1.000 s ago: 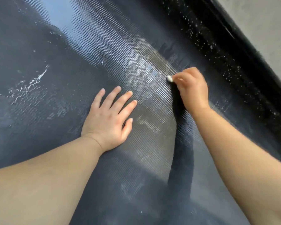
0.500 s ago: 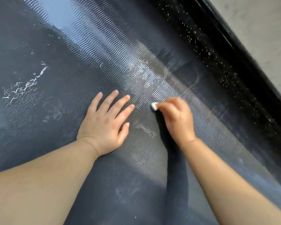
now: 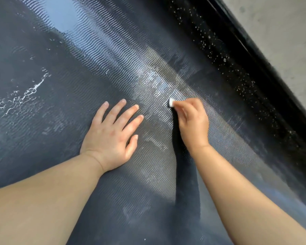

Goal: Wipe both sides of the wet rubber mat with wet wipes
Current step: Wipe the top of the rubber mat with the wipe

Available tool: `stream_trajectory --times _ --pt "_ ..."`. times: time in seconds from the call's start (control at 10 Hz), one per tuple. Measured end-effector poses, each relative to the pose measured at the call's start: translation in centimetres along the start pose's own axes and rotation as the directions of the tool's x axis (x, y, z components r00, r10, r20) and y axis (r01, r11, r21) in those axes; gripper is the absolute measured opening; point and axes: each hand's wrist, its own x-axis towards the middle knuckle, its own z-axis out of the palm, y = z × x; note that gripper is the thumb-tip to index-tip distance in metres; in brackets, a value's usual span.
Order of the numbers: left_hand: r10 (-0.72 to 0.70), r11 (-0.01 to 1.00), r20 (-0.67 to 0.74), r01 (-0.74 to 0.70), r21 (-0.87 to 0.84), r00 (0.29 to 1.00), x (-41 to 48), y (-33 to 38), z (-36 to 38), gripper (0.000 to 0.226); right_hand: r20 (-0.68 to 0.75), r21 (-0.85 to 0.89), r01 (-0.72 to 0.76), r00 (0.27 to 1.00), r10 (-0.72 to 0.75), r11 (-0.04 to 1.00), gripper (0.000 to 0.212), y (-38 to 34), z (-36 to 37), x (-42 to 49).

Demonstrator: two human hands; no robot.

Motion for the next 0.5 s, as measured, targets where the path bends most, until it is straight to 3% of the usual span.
stream_trajectory --times 0.1,0.2,0.3,0.4,0.5 --pt "0.005 1.0 -0.008 -0.005 0.004 1.0 0.1 0.0 0.1 0.048 0.115 -0.052 0.089 0.99 -0.082 0.995 0.021 2.1 -1.3 2.2" --pt "0.007 1.0 -0.008 -0.007 0.01 1.0 0.0 0.0 0.1 0.048 -0.115 -0.058 -0.234 0.967 0.226 0.971 0.016 5.4 -1.8 7.8" --pt "0.008 1.0 -0.016 -0.008 0.01 1.0 0.0 0.0 0.1 0.047 -0.263 -0.025 -0.55 0.809 0.525 0.835 0.021 6.8 -1.5 11.6" --pt "0.007 1.0 -0.01 -0.007 0.003 1.0 0.1 0.0 0.0 0.048 -0.247 -0.069 -0.507 0.843 0.477 0.859 0.025 4.6 -0.1 10.3" --pt "0.007 1.0 -0.004 -0.007 0.007 1.0 0.1 0.1 0.0 0.048 -0.091 -0.04 -0.161 0.983 0.157 0.986 0.018 0.6 1.2 5.3"
